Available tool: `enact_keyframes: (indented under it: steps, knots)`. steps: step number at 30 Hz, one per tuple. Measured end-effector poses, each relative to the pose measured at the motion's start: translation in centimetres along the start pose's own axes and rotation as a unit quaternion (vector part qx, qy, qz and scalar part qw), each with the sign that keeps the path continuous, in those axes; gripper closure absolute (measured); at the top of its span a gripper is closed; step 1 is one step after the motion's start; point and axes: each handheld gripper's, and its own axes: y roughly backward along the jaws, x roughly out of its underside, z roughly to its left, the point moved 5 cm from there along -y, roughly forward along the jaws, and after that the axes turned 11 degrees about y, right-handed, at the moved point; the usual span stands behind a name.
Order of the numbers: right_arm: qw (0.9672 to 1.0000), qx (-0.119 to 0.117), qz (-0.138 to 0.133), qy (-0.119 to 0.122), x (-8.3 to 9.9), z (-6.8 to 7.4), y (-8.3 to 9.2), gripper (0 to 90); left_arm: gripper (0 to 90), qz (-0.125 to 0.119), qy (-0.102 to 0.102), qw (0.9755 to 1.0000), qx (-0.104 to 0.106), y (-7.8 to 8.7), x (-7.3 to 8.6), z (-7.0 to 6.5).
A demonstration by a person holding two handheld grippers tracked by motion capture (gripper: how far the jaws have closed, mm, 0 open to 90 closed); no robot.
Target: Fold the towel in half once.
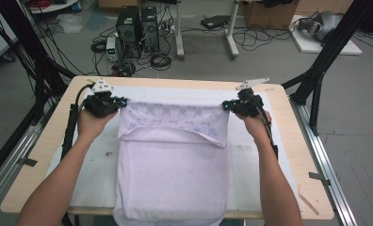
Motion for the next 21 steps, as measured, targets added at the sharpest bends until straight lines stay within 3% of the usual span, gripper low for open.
enact_keyframes:
  steps: [5, 7, 9, 10, 16, 18, 21]
  knots:
    - [0.9997, 0.022, -0.007, 0.01, -3.5, -2.1, 1.2, 85.1, 86.2, -0.019, -0.006, 0.9998, -0.009, 0.3, -4.1, 0.6]
    - [0.9996, 0.025, 0.0, 0.009, -4.0, -2.7, 1.0, 81.1, 78.9, -0.012, -0.003, 0.9998, -0.018, 0.0, -4.2, 0.8]
    - [0.9997, 0.021, 0.002, -0.009, -3.5, -2.9, 0.3, 64.4, 66.1, 0.011, 0.013, 0.9997, -0.018, -0.7, -3.2, 1.2]
    - [0.9996, 0.011, 0.006, -0.026, -2.8, -2.7, -0.3, 61.3, 61.8, 0.015, 0.014, 0.9996, -0.02, -0.9, -2.7, 1.4]
    - [0.9994, -0.014, 0.012, -0.028, 0.0, -0.6, -1.7, 55.6, 56.9, 0.042, 0.027, 0.9987, -0.001, -1.2, 1.9, 1.7]
    - [0.9987, -0.031, 0.03, -0.027, 0.6, 0.2, -1.9, 54.2, 56.5, 0.047, 0.031, 0.9983, 0.012, -1.0, 3.4, 1.4]
    - [0.999, -0.04, 0.015, -0.016, 1.0, 1.6, -1.7, 54.1, 55.2, 0.06, 0.035, 0.9974, 0.021, -0.8, 5.2, 0.8]
